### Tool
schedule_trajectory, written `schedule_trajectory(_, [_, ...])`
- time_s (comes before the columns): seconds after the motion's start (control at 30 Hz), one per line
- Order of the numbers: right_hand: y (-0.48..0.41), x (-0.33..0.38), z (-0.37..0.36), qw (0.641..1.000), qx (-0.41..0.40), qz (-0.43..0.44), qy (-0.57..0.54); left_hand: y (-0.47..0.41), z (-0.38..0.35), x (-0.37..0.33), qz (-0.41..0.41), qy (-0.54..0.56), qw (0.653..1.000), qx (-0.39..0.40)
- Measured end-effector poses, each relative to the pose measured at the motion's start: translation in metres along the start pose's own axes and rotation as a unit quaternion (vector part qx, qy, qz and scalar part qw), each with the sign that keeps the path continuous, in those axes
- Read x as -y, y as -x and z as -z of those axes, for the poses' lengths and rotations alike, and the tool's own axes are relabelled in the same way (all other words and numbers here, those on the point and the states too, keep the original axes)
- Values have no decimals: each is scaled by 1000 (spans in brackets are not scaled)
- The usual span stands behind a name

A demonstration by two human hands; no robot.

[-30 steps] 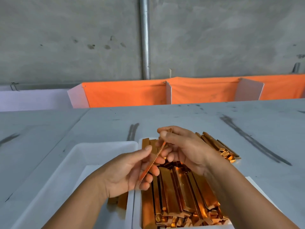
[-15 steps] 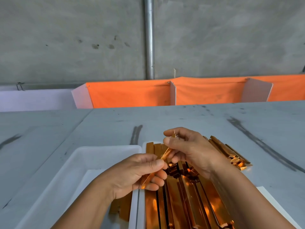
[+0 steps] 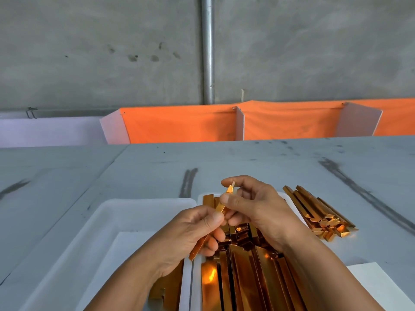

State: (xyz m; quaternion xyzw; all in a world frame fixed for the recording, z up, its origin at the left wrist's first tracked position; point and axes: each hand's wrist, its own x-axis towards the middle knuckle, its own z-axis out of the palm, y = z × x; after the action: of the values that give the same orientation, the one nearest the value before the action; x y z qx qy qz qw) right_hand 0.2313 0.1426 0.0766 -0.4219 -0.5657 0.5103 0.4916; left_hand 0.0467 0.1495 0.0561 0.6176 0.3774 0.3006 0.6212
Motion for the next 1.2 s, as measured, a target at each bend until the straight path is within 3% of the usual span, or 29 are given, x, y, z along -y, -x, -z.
schedule_trajectory(0.3, [-3,-7,-1,1000,-10,13,9,-3,-1,11,-49,-80,995,-45])
schedule_trajectory(0.43, [1,-3,4,999,17,-7,-39,-1,0,9,-12,42,999,-24])
schedule_trajectory(0.63, [0,-3,7,996,29,-13,-79,2,9,10,50,204,977,43])
schedule_trajectory(1.2, [7,-1,10,994,86,15,-72,3,19,17,114,290,927,210])
